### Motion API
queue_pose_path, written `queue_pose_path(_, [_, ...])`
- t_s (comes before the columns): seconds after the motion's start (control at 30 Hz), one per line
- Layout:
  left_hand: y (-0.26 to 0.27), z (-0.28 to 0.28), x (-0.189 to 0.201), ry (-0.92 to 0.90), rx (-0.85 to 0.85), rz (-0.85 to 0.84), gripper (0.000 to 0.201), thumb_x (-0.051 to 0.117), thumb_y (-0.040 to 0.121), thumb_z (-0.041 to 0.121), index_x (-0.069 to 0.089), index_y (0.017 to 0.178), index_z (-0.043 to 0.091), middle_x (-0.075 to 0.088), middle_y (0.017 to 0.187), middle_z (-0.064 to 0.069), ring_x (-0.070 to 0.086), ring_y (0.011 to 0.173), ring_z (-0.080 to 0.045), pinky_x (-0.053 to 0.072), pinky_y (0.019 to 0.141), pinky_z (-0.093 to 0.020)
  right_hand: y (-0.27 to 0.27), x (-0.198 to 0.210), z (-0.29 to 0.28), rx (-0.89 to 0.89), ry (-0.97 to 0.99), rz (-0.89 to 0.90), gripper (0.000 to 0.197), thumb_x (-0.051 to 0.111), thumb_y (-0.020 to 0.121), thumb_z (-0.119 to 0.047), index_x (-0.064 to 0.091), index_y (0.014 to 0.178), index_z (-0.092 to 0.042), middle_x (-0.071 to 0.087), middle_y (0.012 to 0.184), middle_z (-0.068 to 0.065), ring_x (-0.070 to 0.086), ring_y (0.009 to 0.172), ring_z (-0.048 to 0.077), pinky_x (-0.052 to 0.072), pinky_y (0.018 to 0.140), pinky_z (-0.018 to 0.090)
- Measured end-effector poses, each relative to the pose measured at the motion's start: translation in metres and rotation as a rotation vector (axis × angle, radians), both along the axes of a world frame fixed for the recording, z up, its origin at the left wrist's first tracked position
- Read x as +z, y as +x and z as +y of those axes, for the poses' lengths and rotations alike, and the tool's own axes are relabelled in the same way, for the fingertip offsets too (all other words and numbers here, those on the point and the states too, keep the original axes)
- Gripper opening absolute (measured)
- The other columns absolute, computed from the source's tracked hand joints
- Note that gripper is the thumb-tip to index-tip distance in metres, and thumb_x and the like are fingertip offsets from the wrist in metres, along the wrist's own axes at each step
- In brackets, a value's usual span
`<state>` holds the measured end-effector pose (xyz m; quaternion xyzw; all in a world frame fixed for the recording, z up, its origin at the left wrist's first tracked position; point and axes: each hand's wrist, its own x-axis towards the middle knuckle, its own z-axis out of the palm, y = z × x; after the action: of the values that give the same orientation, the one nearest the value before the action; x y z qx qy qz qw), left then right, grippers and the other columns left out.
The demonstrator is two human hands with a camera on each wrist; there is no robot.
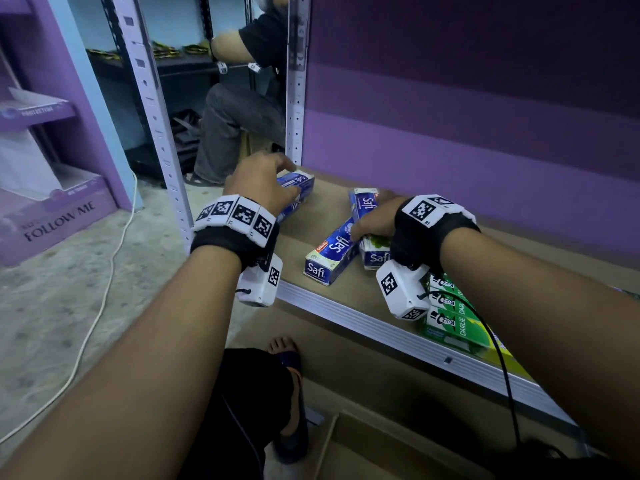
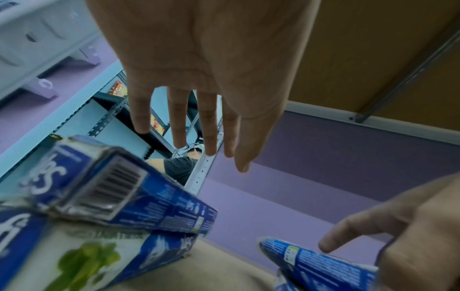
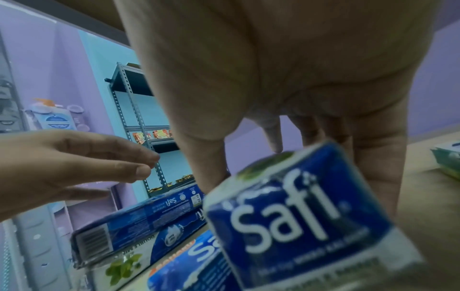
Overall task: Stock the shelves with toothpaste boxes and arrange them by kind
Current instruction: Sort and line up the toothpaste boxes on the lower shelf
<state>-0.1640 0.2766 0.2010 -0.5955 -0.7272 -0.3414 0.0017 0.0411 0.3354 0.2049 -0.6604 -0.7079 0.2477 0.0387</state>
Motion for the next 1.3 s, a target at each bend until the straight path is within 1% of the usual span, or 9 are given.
queue_pose_path(0.17, [0.022,-0.004,-0.005,-0.121,-0.134,-0.032,0.028,0.076,0.080,0.034,0.071,0.106,0.025,0.065,0.109,0.005,0.059,0.096,-0.012,0.042,0.083,-0.021,0.010,0.010,-0.003,0.037,0.033,-0.041,0.053,0.083,0.066,-0.029,0.066,0.114,-0.015,0.069,0.110,0.008,0.069,0.096,0.027,0.057,0.091,0.041])
queue_pose_path(0.37, [0.050,0.000,-0.024,-0.392,-0.222,0.019,0.037,0.075,0.074,0.057,0.072,0.103,0.034,0.068,0.099,0.011,0.064,0.096,-0.012,0.052,0.089,-0.030,0.038,0.014,0.004,0.037,-0.008,0.184,0.050,0.082,0.071,-0.007,0.067,0.118,-0.010,0.071,0.112,0.012,0.068,0.101,0.030,0.056,0.091,0.041])
queue_pose_path(0.5, [0.064,0.010,-0.029,-0.496,-0.230,0.095,0.066,0.075,0.067,0.066,0.063,0.121,0.030,0.068,0.110,0.002,0.064,0.100,-0.018,0.051,0.087,-0.031,0.055,0.019,0.004,0.037,0.013,0.370,0.062,0.075,0.076,0.008,0.059,0.131,-0.016,0.066,0.093,0.000,0.061,0.074,0.013,0.049,0.052,0.013])
queue_pose_path(0.57, [0.068,0.013,-0.030,-0.517,-0.218,0.117,0.071,0.075,0.065,0.068,0.065,0.120,0.024,0.070,0.110,-0.001,0.064,0.100,-0.020,0.051,0.086,-0.031,0.065,0.024,0.004,0.029,0.042,0.412,0.065,0.073,0.076,0.011,0.058,0.131,-0.022,0.064,0.084,-0.002,0.059,0.065,0.010,0.047,0.042,0.013])
queue_pose_path(0.77, [0.080,0.027,-0.019,-0.582,-0.185,0.217,0.055,0.082,0.065,0.050,0.072,0.106,0.015,0.072,0.101,-0.006,0.068,0.091,-0.024,0.058,0.082,-0.036,0.087,0.033,0.012,0.013,0.117,0.404,0.068,0.074,0.076,0.007,0.058,0.132,-0.029,0.065,0.081,-0.003,0.061,0.066,0.011,0.050,0.062,0.025])
queue_pose_path(0.93, [0.082,0.035,-0.018,-0.566,-0.245,0.277,0.046,0.081,0.064,0.029,0.069,0.107,0.019,0.068,0.107,-0.004,0.066,0.096,-0.024,0.056,0.086,-0.037,0.105,0.029,0.016,-0.063,0.142,0.474,0.066,0.073,0.076,0.005,0.059,0.126,-0.036,0.067,0.088,-0.004,0.063,0.066,0.012,0.045,0.040,0.015])
queue_pose_path(1.03, [0.080,0.040,-0.015,-0.559,-0.305,0.256,0.043,0.076,0.065,0.012,0.070,0.106,0.024,0.069,0.110,0.002,0.067,0.097,-0.021,0.057,0.086,-0.034,0.114,0.027,0.018,-0.092,0.158,0.547,0.068,0.071,0.076,0.010,0.059,0.130,-0.030,0.070,0.098,0.004,0.066,0.070,0.016,0.055,0.057,0.025])
queue_pose_path(1.13, [0.083,0.050,-0.007,-0.654,-0.381,0.289,0.046,0.068,0.076,0.002,0.066,0.118,0.023,0.065,0.122,0.002,0.063,0.108,-0.020,0.052,0.088,-0.027,0.122,0.027,0.022,-0.092,0.158,0.564,0.070,0.069,0.077,0.011,0.058,0.131,-0.031,0.071,0.104,0.007,0.069,0.083,0.024,0.058,0.074,0.036])
queue_pose_path(1.3, [0.090,0.064,0.006,-0.740,-0.499,0.294,0.048,0.058,0.088,-0.006,0.058,0.132,0.012,0.060,0.133,-0.007,0.056,0.122,-0.022,0.040,0.083,-0.021,0.133,0.029,0.026,-0.077,0.160,0.527,0.068,0.072,0.075,0.007,0.061,0.126,-0.037,0.073,0.109,0.004,0.071,0.090,0.024,0.057,0.071,0.031])
